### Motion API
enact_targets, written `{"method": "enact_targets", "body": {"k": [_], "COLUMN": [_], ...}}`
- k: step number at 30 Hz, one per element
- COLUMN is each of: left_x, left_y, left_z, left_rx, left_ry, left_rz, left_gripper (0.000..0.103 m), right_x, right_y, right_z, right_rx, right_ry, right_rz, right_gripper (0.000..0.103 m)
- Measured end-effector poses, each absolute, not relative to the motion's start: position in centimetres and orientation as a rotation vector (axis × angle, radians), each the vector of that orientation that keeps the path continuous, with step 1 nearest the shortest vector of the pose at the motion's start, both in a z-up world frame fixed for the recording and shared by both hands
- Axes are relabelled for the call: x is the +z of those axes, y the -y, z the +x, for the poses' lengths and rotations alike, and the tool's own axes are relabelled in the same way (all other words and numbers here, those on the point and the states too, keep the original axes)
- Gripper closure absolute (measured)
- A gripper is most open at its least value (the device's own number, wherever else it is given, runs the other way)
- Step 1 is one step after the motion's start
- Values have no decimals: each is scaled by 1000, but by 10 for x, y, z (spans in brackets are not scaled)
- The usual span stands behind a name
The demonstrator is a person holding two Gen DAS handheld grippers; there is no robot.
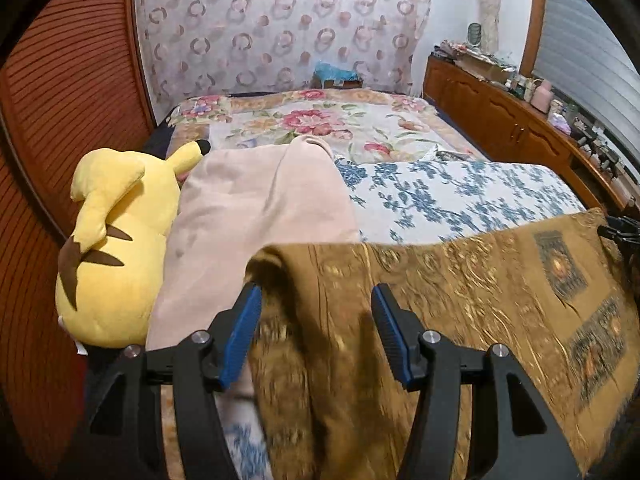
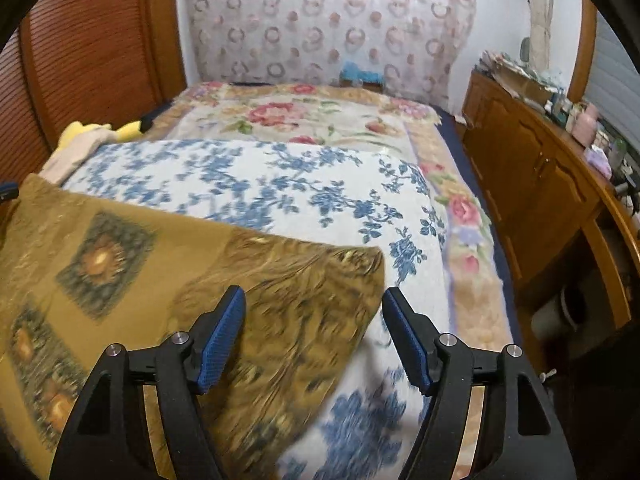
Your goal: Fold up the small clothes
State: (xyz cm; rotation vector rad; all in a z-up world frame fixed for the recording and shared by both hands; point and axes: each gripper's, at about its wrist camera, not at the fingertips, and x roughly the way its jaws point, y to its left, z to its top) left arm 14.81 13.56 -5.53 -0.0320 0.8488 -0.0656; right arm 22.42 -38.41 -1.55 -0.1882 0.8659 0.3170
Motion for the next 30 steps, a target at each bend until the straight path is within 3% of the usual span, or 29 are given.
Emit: {"method": "enact_targets", "body": {"k": [9,18,30], "left_x": [-81,-80,-88], "left_y": [-145,-144,-153], "left_z": [177,173,171], "left_rx": [-41,-3,5], "left_ry": [-912,-906,-914], "left_rz": [-46,-1,-29], "left_gripper": [47,46,46], "right_x": [-43,-42,-43], "right_y": [393,389,386], "right_z": [249,246,247], "right_rx": [298,299,312], "right_ry": [-931,-915,-913], "right_rz": [-152,-162,-169], "right_gripper": [27,21,21]}}
